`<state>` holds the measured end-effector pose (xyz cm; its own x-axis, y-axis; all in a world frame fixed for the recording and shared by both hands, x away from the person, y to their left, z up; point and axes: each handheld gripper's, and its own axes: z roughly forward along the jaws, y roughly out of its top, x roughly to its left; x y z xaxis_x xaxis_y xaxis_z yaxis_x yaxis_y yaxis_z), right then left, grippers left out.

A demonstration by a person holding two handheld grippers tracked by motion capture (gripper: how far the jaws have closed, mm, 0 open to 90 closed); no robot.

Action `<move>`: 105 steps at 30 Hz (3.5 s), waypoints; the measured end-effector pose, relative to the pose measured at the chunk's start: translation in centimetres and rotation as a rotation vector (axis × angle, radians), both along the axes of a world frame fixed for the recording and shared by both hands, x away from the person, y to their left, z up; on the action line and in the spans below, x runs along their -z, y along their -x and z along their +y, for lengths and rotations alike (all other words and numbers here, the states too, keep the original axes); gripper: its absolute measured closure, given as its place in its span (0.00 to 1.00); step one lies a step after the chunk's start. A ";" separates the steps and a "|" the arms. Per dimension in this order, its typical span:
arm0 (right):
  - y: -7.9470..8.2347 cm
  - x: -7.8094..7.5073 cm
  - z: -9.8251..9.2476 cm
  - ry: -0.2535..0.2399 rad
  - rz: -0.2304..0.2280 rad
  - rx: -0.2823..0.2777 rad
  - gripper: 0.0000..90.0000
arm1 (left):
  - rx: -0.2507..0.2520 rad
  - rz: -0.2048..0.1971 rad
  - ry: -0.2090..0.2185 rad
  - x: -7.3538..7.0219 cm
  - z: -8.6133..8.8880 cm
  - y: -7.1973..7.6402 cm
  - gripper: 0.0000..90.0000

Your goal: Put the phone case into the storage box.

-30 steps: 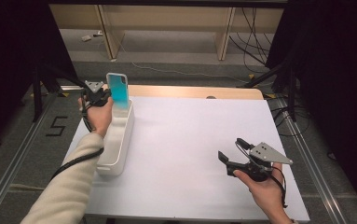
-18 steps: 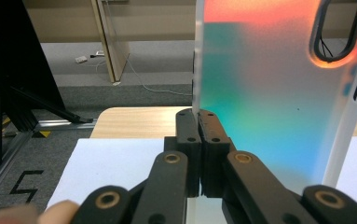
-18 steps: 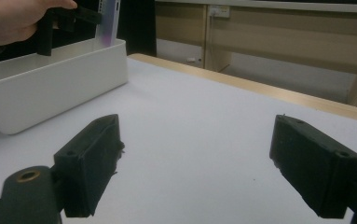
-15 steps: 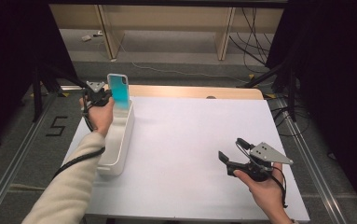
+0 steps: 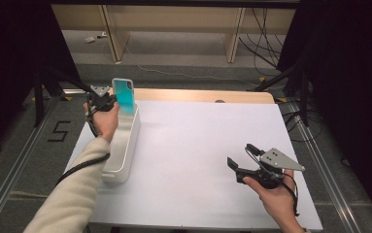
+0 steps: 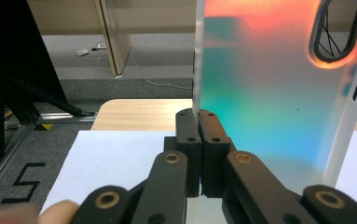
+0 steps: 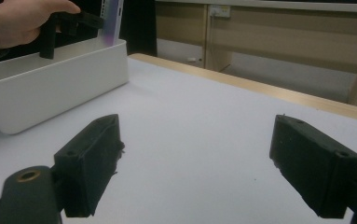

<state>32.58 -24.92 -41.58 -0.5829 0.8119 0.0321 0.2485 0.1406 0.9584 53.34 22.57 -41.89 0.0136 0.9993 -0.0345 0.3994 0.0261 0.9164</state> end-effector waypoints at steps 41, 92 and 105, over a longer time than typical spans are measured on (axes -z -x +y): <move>0.1 0.0 0.1 0.009 0.008 -0.002 0.20 | -0.003 0.049 -0.007 0.5 -0.3 -0.6 0.98; 0.1 -0.1 0.0 0.013 0.008 -0.006 0.20 | 0.056 0.000 0.071 -1.2 1.0 1.4 0.50; 0.0 -0.1 0.0 0.008 -0.002 -0.004 0.20 | 0.145 -0.008 0.066 -2.2 1.3 2.7 0.19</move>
<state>32.62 -24.96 -41.53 -0.5859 0.8100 0.0244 0.2456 0.1488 0.9579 50.69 23.82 -39.71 0.1576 0.9825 -0.0989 0.3964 0.0288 0.9176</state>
